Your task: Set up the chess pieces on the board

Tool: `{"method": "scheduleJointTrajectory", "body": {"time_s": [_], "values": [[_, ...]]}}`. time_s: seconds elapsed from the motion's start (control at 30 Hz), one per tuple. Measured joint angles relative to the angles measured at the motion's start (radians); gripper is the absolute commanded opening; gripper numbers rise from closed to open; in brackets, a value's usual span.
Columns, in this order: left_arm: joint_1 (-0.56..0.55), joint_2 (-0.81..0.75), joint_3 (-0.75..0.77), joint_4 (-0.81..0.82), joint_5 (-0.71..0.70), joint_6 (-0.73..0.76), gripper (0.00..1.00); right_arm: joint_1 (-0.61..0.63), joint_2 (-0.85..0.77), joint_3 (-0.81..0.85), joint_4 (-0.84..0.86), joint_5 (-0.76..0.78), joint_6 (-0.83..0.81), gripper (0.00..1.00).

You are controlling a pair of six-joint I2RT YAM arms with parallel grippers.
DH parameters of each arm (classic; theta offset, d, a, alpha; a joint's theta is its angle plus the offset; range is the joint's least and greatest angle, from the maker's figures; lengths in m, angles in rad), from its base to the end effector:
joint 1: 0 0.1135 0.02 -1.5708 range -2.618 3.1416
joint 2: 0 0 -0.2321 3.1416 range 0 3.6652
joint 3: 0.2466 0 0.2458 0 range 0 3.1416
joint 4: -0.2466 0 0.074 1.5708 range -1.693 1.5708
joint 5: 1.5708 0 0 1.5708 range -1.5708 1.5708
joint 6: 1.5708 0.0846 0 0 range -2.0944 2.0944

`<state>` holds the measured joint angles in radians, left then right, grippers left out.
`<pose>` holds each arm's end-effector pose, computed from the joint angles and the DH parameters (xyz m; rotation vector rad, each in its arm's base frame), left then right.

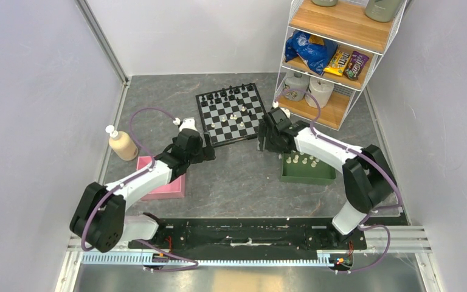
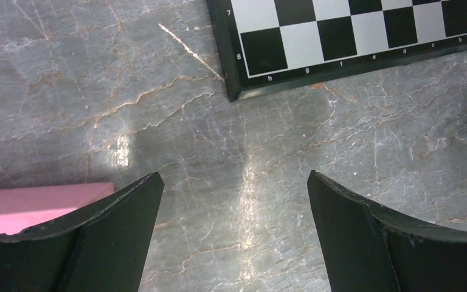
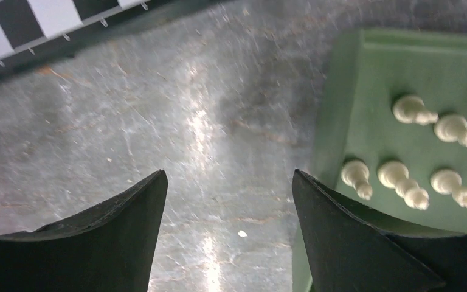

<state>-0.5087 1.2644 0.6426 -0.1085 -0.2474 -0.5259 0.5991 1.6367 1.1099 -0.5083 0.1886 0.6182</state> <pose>0.2677 -0.1256 0.1406 -0.1465 2.2827 -0.2579 0.2994 0.1852 0.1420 0.0920 2.5890 0.2054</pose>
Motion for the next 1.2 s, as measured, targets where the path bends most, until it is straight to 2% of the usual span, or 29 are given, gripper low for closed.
{"method": "scheduleJointTrajectory", "body": {"time_s": [0.33, 0.6, 1.2], "values": [[0.092, 0.093, 0.021, 0.142, 0.106, -0.003, 0.95, -0.095, 0.185, 0.21, 0.049, -0.072, -0.028, 0.88], [0.169, 0.203, 0.055, 0.248, 0.199, -0.027, 0.85, -0.196, 0.307, 0.285, 0.098, -0.13, -0.043, 0.85], [0.177, 0.422, 0.122, 0.352, 0.258, -0.063, 0.63, -0.207, 0.475, 0.451, 0.104, -0.174, -0.089, 0.82]]}}
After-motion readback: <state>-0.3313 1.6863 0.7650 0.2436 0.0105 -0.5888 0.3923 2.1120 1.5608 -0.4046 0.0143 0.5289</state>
